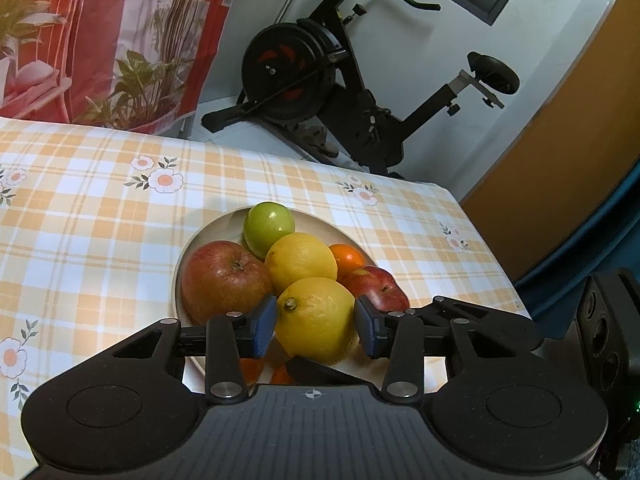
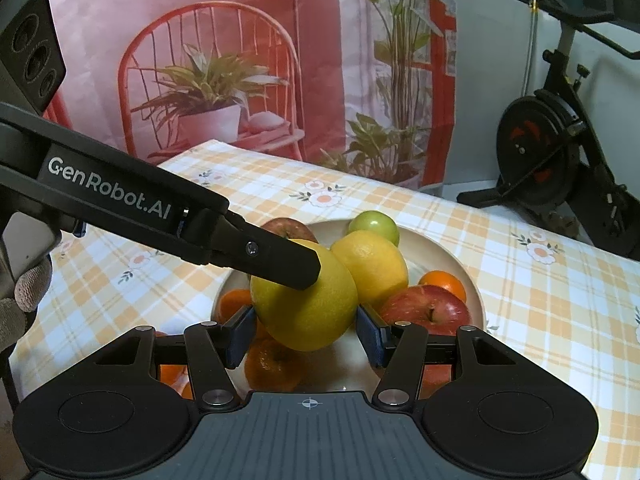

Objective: Organize fruits
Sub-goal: 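Lower the lemon onto the plate and open the left gripper, then withdraw the left gripper from the plate toward the loose tangerines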

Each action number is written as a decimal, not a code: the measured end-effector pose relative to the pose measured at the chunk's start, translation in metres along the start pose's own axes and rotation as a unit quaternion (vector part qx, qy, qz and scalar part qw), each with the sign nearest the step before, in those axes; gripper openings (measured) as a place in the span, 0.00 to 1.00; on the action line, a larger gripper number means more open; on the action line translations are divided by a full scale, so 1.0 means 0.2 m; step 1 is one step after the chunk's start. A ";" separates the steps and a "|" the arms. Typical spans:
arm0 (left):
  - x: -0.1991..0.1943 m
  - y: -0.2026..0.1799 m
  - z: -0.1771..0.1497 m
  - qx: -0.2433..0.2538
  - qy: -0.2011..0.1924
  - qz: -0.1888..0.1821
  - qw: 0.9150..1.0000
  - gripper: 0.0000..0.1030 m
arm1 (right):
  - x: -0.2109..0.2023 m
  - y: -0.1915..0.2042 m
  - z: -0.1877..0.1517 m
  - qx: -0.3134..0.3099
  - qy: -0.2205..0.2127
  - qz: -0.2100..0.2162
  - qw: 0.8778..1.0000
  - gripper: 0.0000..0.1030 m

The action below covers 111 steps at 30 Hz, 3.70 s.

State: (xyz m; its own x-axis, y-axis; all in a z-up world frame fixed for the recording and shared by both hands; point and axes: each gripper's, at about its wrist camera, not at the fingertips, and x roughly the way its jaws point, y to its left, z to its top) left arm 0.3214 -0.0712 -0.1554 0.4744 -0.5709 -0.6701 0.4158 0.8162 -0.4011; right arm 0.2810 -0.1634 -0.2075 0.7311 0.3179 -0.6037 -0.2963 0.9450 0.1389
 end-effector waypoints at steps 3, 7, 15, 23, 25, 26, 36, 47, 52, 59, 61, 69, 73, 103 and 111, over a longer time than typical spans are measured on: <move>0.01 0.01 0.00 -0.002 0.004 0.003 1.000 0.41 | 0.01 -0.01 -0.01 0.002 0.002 -0.004 1.000 0.50; 0.01 0.01 0.01 -0.006 0.005 0.004 1.000 0.42 | 0.01 -0.02 -0.01 0.003 0.004 -0.004 1.000 0.50; -0.03 0.01 0.02 -0.009 -0.009 0.016 1.000 0.41 | -0.01 -0.02 -0.01 0.012 0.000 -0.010 1.000 0.49; -0.12 0.00 -0.01 -0.006 -0.033 0.038 0.999 0.41 | -0.11 -0.03 -0.06 0.032 -0.027 -0.017 0.999 0.49; -0.15 0.01 -0.02 -0.003 -0.040 0.047 0.998 0.41 | -0.15 -0.04 -0.09 0.044 -0.038 -0.019 0.998 0.49; -0.17 0.01 -0.03 -0.002 -0.043 0.051 0.998 0.41 | -0.17 -0.05 -0.11 0.050 -0.043 -0.022 0.998 0.49; -0.33 0.02 -0.08 0.025 -0.072 0.103 0.992 0.41 | -0.35 -0.12 -0.27 0.110 -0.098 -0.051 0.988 0.49; -0.40 0.00 -0.18 0.044 -0.095 0.154 0.982 0.41 | -0.43 -0.17 -0.45 0.153 -0.121 -0.076 0.978 0.49; -0.42 -0.01 -0.20 0.053 -0.108 0.174 0.977 0.42 | -0.40 -0.17 -0.48 0.159 -0.116 -0.073 0.978 0.49; -0.42 -0.02 -0.22 0.064 -0.109 0.202 0.971 0.42 | -0.38 -0.18 -0.51 0.167 -0.111 -0.073 0.977 0.49; -0.43 -0.02 -0.22 0.062 -0.112 0.207 0.970 0.42 | -0.38 -0.18 -0.52 0.169 -0.110 -0.069 0.977 0.48; -0.43 -0.02 -0.27 0.054 -0.113 0.226 0.966 0.42 | -0.34 -0.13 -0.51 0.147 -0.095 -0.057 0.983 0.44; -0.43 -0.03 -0.29 0.051 -0.107 0.227 0.967 0.42 | -0.34 -0.13 -0.51 0.149 -0.093 -0.055 0.983 0.41; -0.87 0.17 0.10 0.162 -0.122 0.300 0.932 0.42 | -0.29 -0.05 -0.50 0.136 -0.074 -0.064 0.986 0.35; -0.66 0.16 -0.01 0.128 -0.078 0.221 0.964 0.42 | -0.24 -0.08 -0.48 0.149 -0.061 -0.053 0.986 0.33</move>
State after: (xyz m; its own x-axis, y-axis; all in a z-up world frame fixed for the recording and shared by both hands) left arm 0.2705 0.0305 -0.0799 0.7518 -0.1950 -0.6299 0.3149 0.9455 0.0832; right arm 0.1925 -0.2007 -0.2562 0.8216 0.2067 -0.5312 -0.0344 0.9482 0.3158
